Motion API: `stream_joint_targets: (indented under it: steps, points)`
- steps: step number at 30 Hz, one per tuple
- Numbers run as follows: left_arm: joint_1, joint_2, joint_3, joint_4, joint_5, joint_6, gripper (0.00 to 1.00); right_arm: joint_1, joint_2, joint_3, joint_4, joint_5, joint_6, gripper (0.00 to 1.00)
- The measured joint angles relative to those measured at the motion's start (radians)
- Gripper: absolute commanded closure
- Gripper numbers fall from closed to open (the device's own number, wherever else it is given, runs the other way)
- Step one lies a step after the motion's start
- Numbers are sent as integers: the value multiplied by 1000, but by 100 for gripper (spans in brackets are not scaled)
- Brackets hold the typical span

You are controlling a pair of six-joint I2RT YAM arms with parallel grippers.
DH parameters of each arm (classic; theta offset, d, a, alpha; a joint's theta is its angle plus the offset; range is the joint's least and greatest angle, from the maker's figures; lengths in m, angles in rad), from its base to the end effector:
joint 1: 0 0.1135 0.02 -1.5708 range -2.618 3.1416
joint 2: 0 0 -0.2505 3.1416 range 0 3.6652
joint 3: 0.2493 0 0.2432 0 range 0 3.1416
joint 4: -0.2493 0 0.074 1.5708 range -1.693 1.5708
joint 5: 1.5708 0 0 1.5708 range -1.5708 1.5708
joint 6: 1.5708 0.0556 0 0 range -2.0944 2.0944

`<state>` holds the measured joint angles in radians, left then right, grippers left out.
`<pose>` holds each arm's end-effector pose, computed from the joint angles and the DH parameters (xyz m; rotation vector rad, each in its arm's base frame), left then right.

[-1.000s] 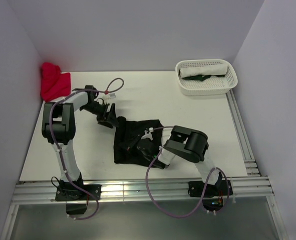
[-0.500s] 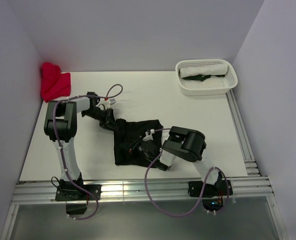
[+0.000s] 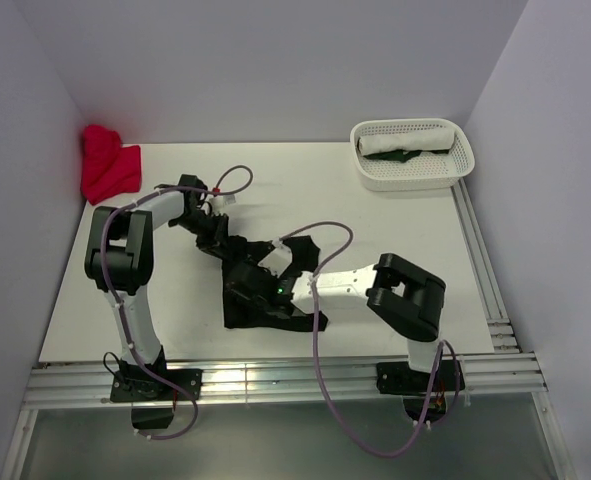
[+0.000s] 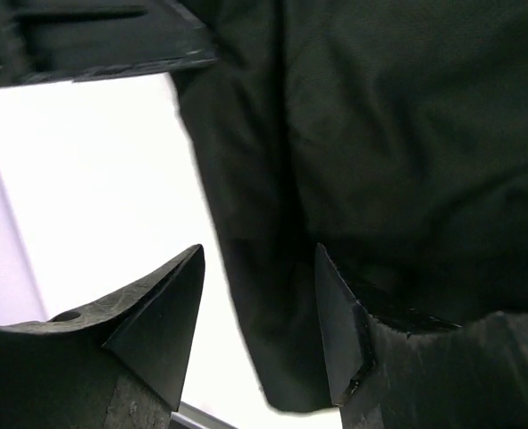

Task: Roll the t-shirts
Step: Roll the tshirt

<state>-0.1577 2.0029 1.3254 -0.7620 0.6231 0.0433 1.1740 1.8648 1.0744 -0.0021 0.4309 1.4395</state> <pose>0.3522 -0.0889 0.1219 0.3523 2.8808 -0.9438 0.1716 0.3493 0.1393 0.5343 2.3641 0.8177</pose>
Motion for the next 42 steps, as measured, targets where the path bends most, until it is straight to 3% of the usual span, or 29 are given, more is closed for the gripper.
stream_joint_targets:
  steps: [2, 6, 13, 22, 42]
  points:
    - [-10, -4, 11, -16, -38, 3, 100, 28, 12, 128, -196, 61, -17, 40]
    - [-29, -5, 35, -48, -97, 12, 100, 68, 61, 337, -428, 146, -48, 41]
    - [-68, -4, 79, -100, -187, 15, 100, 101, 203, 563, -655, 227, -118, 44]
    - [-119, 26, 149, -169, -273, -5, 100, 116, 319, 706, -755, 259, -195, 48]
    - [-201, 88, 248, -240, -338, -71, 99, 124, 461, 841, -843, 282, -254, 48]
